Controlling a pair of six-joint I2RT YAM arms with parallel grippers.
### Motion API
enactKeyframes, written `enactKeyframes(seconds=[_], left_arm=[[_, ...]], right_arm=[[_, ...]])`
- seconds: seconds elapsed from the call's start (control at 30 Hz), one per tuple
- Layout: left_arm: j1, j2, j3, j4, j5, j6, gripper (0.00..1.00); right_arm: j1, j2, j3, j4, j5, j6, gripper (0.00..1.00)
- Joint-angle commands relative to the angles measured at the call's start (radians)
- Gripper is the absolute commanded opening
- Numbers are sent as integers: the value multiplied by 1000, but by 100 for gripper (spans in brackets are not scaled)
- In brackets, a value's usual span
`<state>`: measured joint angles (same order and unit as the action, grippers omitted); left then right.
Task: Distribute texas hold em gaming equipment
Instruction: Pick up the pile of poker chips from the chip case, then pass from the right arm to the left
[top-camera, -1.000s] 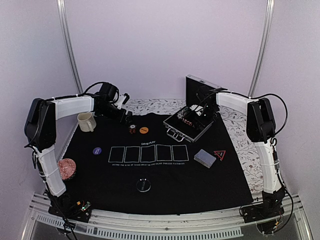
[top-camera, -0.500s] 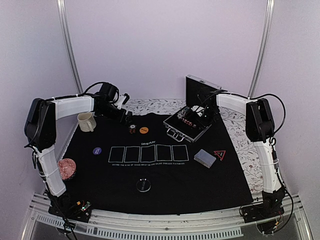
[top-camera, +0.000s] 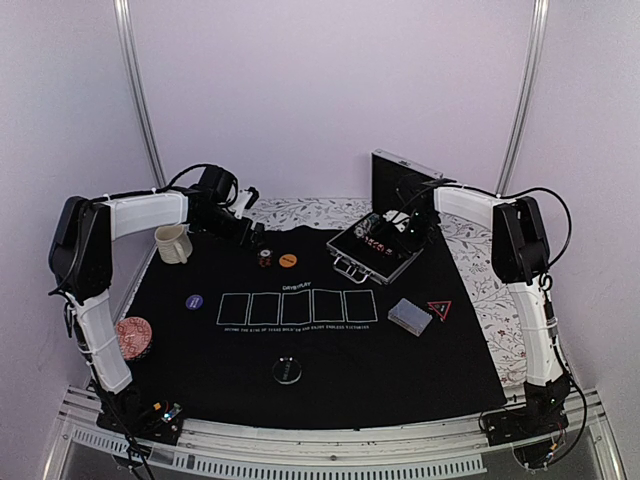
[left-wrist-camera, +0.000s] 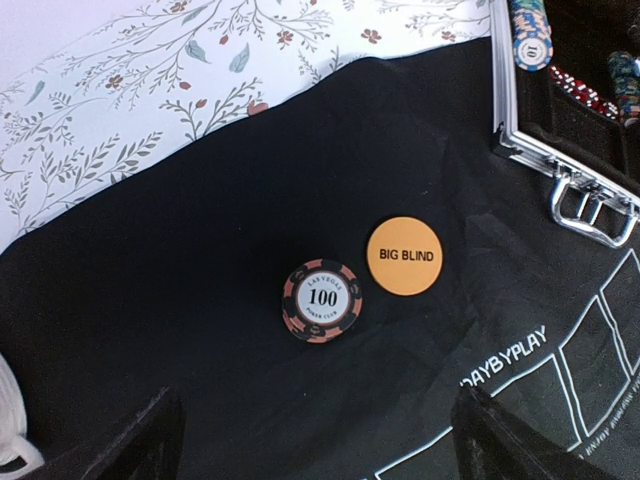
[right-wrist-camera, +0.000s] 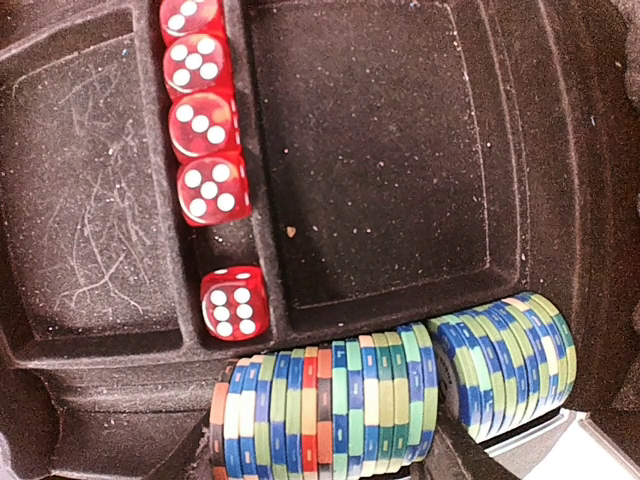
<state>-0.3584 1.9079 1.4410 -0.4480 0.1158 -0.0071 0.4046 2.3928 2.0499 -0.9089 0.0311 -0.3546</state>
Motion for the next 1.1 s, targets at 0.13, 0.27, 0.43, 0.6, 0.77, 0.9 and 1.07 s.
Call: enactKeyframes(seconds=[0.13,0.27,0.43,0.6,0.77,0.9,1.07], left_arm=[[7,-17,29,-8,4,12,95],[7,-42,22,2,11,13,95],[7,-85,-5,31,22,16,95],[6,-145,-42,70,42,19,94],[-3,-218,-93,104,74,36,93],[-35,-290,-151,140,86,70,92],[-121,-411,-237,180,96,167,91]], right_arm=[[-1,-105,54,-36,-62,52,3],[0,-131,71,-57,-71,77,3],[0,-157,108,-88,-89,106,2],[0,-194,136,-119,-175,143,2],[6,-235,134,-143,-338,216,2],[55,-265,115,-158,-436,271,2],[124,-328,16,-116,-584,332,2]])
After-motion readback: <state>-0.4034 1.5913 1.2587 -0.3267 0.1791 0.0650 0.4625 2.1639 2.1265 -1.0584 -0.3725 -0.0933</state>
